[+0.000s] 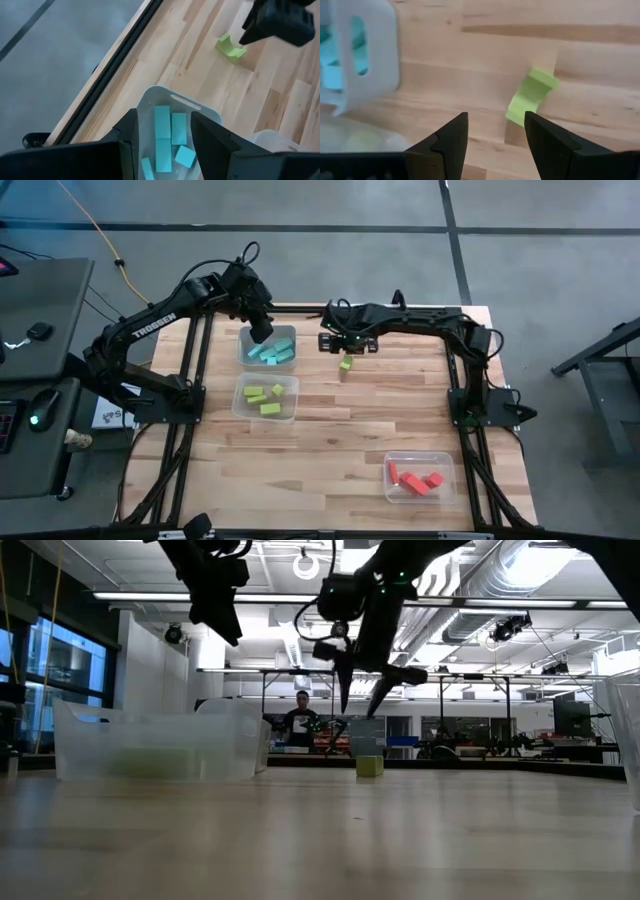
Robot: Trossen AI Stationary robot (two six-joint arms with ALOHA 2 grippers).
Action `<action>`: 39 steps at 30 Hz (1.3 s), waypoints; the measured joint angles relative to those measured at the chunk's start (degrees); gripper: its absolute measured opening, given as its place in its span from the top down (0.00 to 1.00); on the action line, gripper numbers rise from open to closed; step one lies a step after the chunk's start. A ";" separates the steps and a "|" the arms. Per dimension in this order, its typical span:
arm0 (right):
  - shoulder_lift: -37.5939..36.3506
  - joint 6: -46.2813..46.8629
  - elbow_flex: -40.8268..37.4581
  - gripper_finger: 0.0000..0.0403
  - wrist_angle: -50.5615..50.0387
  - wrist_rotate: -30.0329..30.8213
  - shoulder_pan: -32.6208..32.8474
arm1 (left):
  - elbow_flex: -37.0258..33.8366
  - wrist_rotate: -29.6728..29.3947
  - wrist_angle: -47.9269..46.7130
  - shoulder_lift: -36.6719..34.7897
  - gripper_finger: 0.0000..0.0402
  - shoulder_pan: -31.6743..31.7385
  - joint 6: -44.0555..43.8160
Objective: Sort & place blocks by color
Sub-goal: Put the green block into the left transparent bin
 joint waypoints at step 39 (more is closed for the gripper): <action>8.03 10.05 -8.37 0.55 4.30 -2.48 0.94 | 0.00 -0.05 0.07 0.00 0.71 0.00 0.66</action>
